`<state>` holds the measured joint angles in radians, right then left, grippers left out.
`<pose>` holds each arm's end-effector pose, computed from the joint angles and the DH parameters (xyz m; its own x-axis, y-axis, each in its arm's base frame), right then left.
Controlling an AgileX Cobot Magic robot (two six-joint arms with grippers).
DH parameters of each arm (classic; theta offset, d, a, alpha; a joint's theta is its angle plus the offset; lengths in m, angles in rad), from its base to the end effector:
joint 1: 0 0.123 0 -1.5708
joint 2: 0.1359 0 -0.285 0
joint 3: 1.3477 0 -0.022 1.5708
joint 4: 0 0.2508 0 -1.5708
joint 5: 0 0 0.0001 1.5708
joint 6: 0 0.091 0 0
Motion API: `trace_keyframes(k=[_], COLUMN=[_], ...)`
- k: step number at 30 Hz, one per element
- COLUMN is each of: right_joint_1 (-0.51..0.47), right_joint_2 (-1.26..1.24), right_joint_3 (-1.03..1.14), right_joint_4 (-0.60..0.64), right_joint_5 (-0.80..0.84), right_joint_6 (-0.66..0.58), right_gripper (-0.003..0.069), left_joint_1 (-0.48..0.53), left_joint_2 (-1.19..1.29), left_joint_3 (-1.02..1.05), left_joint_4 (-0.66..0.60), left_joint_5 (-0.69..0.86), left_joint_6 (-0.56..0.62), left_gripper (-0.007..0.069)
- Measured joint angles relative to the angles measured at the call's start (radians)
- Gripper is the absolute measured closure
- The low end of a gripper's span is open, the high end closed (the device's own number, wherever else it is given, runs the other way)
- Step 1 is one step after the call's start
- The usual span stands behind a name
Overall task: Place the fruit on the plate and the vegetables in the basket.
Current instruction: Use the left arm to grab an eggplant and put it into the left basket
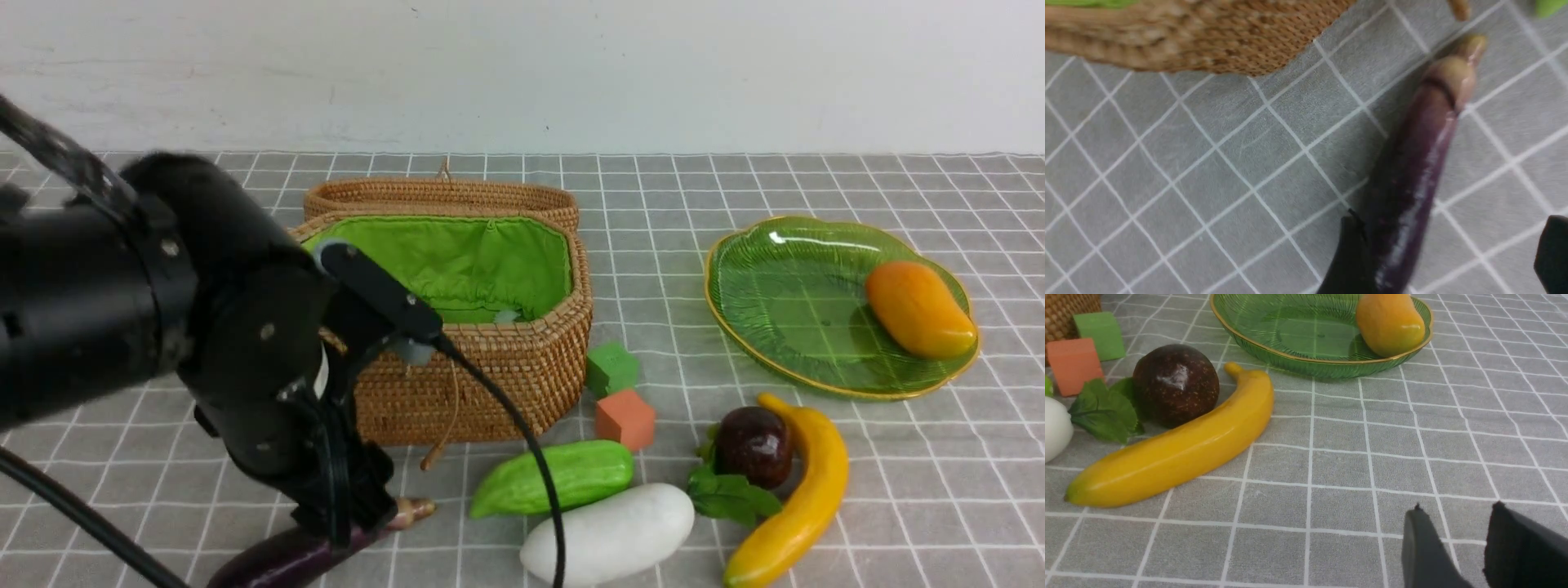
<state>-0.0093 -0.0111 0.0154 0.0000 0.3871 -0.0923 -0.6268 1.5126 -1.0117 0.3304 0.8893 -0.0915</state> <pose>0.0521 -0.0005 0.1738 -0.2991 -0.0894 -0.9500 -0.0183 0.9960 -0.0879 0.2452 -0.1492 0.2422 -0.7077 0.6571 -0.2596 0.5983 0.7528 0.2745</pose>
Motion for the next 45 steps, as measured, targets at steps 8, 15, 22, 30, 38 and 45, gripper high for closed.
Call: trace_keyframes(k=[8, 15, 22, 30, 38, 45], right_joint_1=[0.0, 0.0, 0.0, 0.0, 0.0, 0.0], right_joint_2=[0.0, 0.0, 0.0, 0.0, 0.0, 0.0], right_joint_3=[0.0, 0.0, 0.0, 0.0, 0.0, 0.0], right_joint_4=[0.0, 0.0, 0.0, 0.0, 0.0, 0.0], right_joint_5=[0.0, 0.0, 0.0, 0.0, 0.0, 0.0], right_joint_6=[0.0, 0.0, 0.0, -0.001, -0.001, -0.001], right_gripper=[0.0417, 0.0417, 0.0417, 0.0417, 0.0417, 0.0417], left_joint_1=[0.0, 0.0, 0.0, 0.0, 0.0, 0.002], left_joint_2=[0.111, 0.18, 0.133, -0.176, -0.366, -0.169], left_joint_3=[0.139, 0.145, 0.145, 0.124, 0.023, 0.007], left_joint_4=[0.07, 0.092, 0.091, 0.088, 0.158, 0.338], left_joint_5=[-0.174, -0.218, -0.133, -0.071, -0.578, -0.956], left_joint_6=[-0.055, -0.116, -0.118, -0.123, -0.322, -0.429], left_gripper=[0.0075, 0.0134, 0.0267, 0.0267, 0.0267, 0.0267])
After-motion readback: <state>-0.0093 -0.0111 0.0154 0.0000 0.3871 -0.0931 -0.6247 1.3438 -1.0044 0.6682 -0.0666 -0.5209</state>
